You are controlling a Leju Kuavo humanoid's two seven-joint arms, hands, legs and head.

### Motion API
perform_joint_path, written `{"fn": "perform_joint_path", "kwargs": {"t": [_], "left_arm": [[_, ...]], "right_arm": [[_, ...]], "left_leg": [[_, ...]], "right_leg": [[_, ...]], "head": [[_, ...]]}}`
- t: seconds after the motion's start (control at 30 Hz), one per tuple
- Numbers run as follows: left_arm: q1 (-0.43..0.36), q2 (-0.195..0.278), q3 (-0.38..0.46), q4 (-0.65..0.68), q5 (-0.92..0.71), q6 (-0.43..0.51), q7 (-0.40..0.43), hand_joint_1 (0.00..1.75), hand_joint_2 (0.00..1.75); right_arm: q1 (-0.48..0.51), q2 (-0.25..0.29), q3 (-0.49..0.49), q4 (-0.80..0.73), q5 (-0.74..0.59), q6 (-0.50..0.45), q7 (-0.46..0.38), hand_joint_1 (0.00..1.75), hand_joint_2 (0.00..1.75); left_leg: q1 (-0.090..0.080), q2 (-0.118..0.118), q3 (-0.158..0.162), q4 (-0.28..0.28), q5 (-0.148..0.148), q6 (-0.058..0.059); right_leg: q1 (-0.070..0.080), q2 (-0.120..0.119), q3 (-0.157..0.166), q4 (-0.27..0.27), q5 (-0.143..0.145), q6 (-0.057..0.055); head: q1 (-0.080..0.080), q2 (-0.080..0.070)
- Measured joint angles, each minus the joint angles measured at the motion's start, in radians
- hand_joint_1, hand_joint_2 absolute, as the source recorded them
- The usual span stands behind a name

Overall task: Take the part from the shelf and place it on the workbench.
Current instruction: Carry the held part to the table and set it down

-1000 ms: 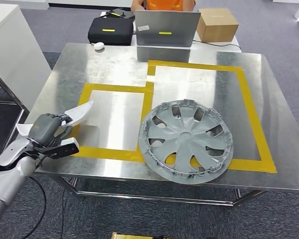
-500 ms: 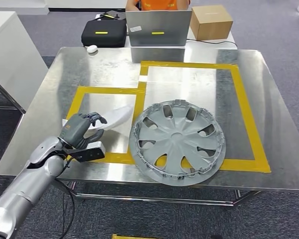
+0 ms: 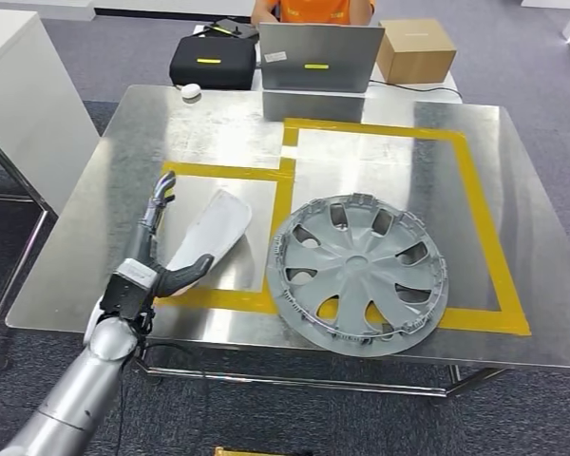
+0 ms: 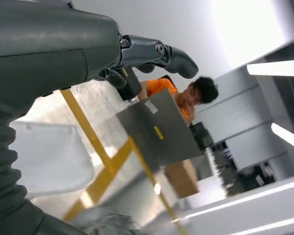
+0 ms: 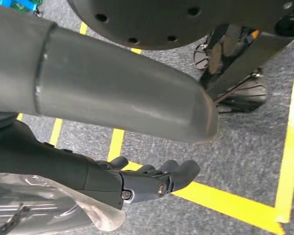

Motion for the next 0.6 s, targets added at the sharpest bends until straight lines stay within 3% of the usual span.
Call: {"fn": "perform_joint_path", "kwargs": {"t": [0.1, 0.17, 0.23, 0.3, 0.37, 0.43, 0.47, 0.5, 0.53, 0.6], "left_arm": [[0.078, -0.014, 0.062, -0.152, 0.166, 0.046, -0.001, 0.0, 0.0], [0.119, -0.016, 0.104, -0.246, 0.239, 0.063, -0.003, 0.0, 0.0], [0.152, -0.014, 0.132, -0.312, 0.263, 0.07, -0.006, 0.0, 0.0], [0.178, -0.014, 0.151, -0.362, 0.269, 0.093, -0.016, 0.0, 0.0], [0.2, -0.014, 0.17, -0.401, 0.266, 0.13, -0.031, 0.0, 0.0], [0.228, -0.012, 0.187, -0.427, 0.266, 0.159, -0.038, 0.0, 0.0], [0.244, -0.011, 0.195, -0.436, 0.269, 0.168, -0.039, 0.0, 0.0], [0.258, -0.011, 0.202, -0.444, 0.271, 0.175, -0.04, 0.0, 0.0], [0.268, -0.01, 0.208, -0.451, 0.272, 0.18, -0.041, 0.0, 0.0], [0.28, -0.009, 0.216, -0.465, 0.27, 0.188, -0.044, 0.0, 0.0]], "right_arm": [[0.008, 0.005, -0.01, 0.0, -0.012, -0.009, 0.0, 0.0, 0.0], [0.011, 0.011, -0.013, 0.0, -0.018, -0.012, 0.001, 0.0, 0.0], [0.017, 0.016, -0.013, 0.0, -0.021, -0.014, 0.002, 0.0, 0.0], [0.02, 0.019, -0.013, 0.0, -0.022, -0.017, 0.002, 0.0, 0.0], [0.02, 0.021, -0.013, 0.0, -0.024, -0.02, 0.002, 0.0, 0.0], [0.021, 0.024, -0.014, 0.0, -0.025, -0.022, 0.002, 0.0, 0.0], [0.022, 0.025, -0.014, 0.0, -0.026, -0.023, 0.002, 0.0, 0.0], [0.023, 0.027, -0.014, 0.0, -0.026, -0.023, 0.002, 0.0, 0.0], [0.024, 0.028, -0.014, 0.0, -0.027, -0.024, 0.002, 0.0, 0.0], [0.024, 0.032, -0.014, 0.0, -0.027, -0.025, 0.002, 0.0, 0.0]], "left_leg": [[-0.001, -0.001, 0.002, 0.004, -0.005, -0.008], [-0.005, -0.001, -0.001, 0.009, -0.006, -0.017], [-0.005, -0.002, -0.002, 0.01, -0.004, -0.026], [-0.002, -0.002, -0.006, 0.026, -0.02, -0.036], [0.0, -0.001, -0.038, 0.111, -0.079, -0.044], [0.0, -0.001, -0.089, 0.245, -0.146, -0.048], [0.0, -0.001, -0.103, 0.288, -0.16, -0.048], [0.0, -0.001, -0.1, 0.293, -0.155, -0.046], [-0.001, -0.001, -0.079, 0.257, -0.132, -0.043], [-0.004, -0.001, -0.002, 0.117, -0.073, -0.031]], "right_leg": [[-0.003, 0.001, 0.093, -0.183, 0.088, -0.002], [-0.002, 0.003, 0.134, -0.258, 0.106, -0.008], [0.001, 0.004, 0.137, -0.26, 0.105, -0.019], [0.0, 0.002, 0.139, -0.263, 0.109, -0.033], [-0.002, 0.0, 0.14, -0.267, 0.113, -0.045], [0.0, -0.001, 0.137, -0.267, 0.116, -0.051], [0.001, -0.001, 0.136, -0.266, 0.117, -0.053], [0.003, -0.001, 0.134, -0.266, 0.118, -0.054], [0.005, -0.001, 0.133, -0.266, 0.12, -0.055], [0.009, -0.001, 0.132, -0.266, 0.123, -0.052]], "head": [[0.001, 0.0], [0.0, 0.0], [-0.001, 0.0], [-0.002, 0.0], [-0.006, 0.0], [-0.008, 0.0], [-0.008, 0.0], [-0.008, 0.0], [-0.009, 0.0], [-0.009, 0.0]]}}
